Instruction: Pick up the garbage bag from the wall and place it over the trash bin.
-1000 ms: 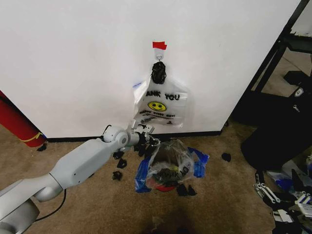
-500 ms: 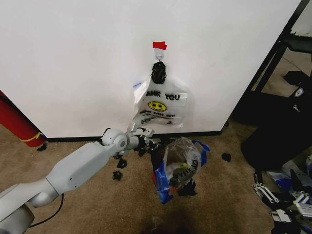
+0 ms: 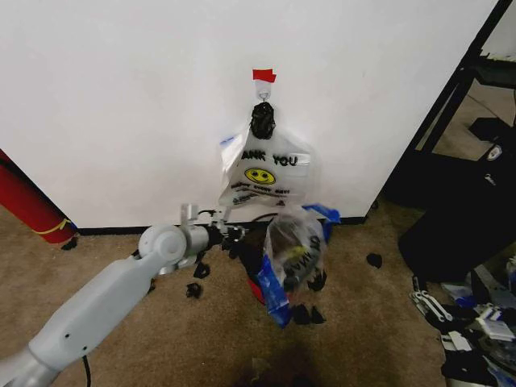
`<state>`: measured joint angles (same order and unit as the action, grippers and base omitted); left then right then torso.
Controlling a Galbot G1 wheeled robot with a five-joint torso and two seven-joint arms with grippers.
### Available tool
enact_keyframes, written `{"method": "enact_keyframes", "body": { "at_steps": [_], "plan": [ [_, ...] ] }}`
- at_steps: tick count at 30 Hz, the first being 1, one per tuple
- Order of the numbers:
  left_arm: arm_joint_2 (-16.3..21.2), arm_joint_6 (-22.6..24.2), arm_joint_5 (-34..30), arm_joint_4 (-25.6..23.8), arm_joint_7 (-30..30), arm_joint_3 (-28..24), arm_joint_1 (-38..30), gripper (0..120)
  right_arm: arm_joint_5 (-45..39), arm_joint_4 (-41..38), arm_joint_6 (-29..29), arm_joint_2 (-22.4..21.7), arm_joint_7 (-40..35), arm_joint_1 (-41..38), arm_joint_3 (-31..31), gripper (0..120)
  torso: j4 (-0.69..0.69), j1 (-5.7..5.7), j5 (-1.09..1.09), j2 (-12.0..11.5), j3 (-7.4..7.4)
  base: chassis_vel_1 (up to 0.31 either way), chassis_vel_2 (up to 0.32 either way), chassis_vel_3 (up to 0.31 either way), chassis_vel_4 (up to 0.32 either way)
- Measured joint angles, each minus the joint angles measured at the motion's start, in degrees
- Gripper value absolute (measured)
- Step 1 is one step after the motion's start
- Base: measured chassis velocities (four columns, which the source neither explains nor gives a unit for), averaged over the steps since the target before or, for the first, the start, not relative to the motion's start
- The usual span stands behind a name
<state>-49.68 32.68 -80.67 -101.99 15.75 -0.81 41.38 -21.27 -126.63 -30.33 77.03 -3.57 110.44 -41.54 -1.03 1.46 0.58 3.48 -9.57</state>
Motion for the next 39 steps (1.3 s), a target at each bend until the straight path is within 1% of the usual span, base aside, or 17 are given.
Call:
{"method": "enact_keyframes", "body": {
  "at_steps": [2, 3, 4, 5, 7, 10, 12, 16, 22, 30, 37, 39],
  "plan": [
    [0.72, -2.15, -1.61, -2.83, 3.54, 2.13, 3.17, 3, 0.52, -0.39, 1.89, -0.97, -1.25, -0.75, 0.88, 100, 0.00, 0.00, 0.01, 0.00, 0.00, 0.000, 0.000, 0.000, 0.000],
    [0.93, -2.55, -1.71, -3.43, 3.89, 2.50, 3.84, 3, 0.66, -0.49, 2.31, -1.14, -1.58, -0.89, 1.08, 100, -0.02, 0.00, 0.01, 0.00, 0.00, 0.000, 0.000, 0.000, 0.000],
    [1.49, -3.69, -1.97, -5.25, 4.83, 3.49, 5.72, 3, 1.49, -0.72, 3.66, -1.67, -2.90, -1.35, 1.82, 100, 0.00, 0.00, 0.00, 0.00, 0.00, 0.000, 0.000, 0.000, 0.000],
    [1.49, -3.69, -1.97, -5.25, 4.83, 3.49, 5.72, 3, 1.49, -0.72, 3.66, -1.67, -2.90, -1.35, 1.82, 100, 0.00, 0.00, 0.00, 0.00, 0.00, 0.000, 0.000, 0.000, 0.000],
    [2.14, -5.59, -2.27, -8.15, 6.30, 4.76, 8.41, 3, 2.70, -0.99, 5.78, -2.63, -5.52, -1.95, 3.59, 100, 0.02, 0.00, 0.00, 0.00, 0.00, 0.000, 0.000, 0.000, 0.000],
    [1.50, -7.99, -1.88, -10.51, 9.07, 5.72, 10.98, 3, 3.75, -1.63, 7.75, -3.71, -7.27, -2.29, 5.68, 100, -0.01, 0.00, -0.01, 0.00, 0.00, 0.000, 0.000, 0.000, 0.000],
    [0.99, -8.73, -1.30, -10.68, 9.86, 5.71, 11.47, 3, 4.03, -1.81, 8.13, -3.99, -7.64, -2.41, 6.10, 100, 0.00, 0.00, -0.01, 0.00, 0.00, 0.000, 0.000, 0.000, 0.000],
    [-1.76, -12.96, 1.93, -10.74, 15.18, 4.87, 13.32, 3, 5.05, -3.06, 10.57, -5.38, -9.77, -3.34, 7.73, 100, 0.00, 0.00, 0.00, 0.00, 0.00, 0.000, 0.000, 0.000, 0.000],
    [-3.54, -16.08, 4.69, -9.59, 18.02, 3.89, 14.62, 3, 5.57, -3.84, 11.67, -6.20, -10.48, -3.35, 8.12, 100, -0.01, 0.00, 0.00, 0.00, 0.00, 0.000, 0.000, 0.000, 0.000],
    [-5.57, -18.54, 4.83, -9.08, 19.45, 3.49, 16.38, 3, 5.88, -3.92, 12.02, -6.55, -10.84, -3.54, 8.56, 100, -0.01, 0.01, 0.00, 0.00, 0.00, 0.000, 0.000, 0.000, 0.000],
    [-6.21, -18.58, 4.34, -8.72, 18.09, 3.58, 16.64, 3, 5.99, -3.92, 12.18, -6.58, -11.01, -3.78, 8.91, 100, -0.01, 0.01, -0.01, 0.00, 0.00, 0.000, 0.000, 0.000, 0.000],
    [-6.25, -18.28, 5.33, -8.64, 17.57, 3.54, 17.19, 3, 6.02, -3.78, 12.19, -6.57, -11.04, -3.80, 8.95, 100, -0.01, 0.01, -0.01, 0.00, 0.00, 0.000, 0.000, 0.000, 0.000]
  ]
}}
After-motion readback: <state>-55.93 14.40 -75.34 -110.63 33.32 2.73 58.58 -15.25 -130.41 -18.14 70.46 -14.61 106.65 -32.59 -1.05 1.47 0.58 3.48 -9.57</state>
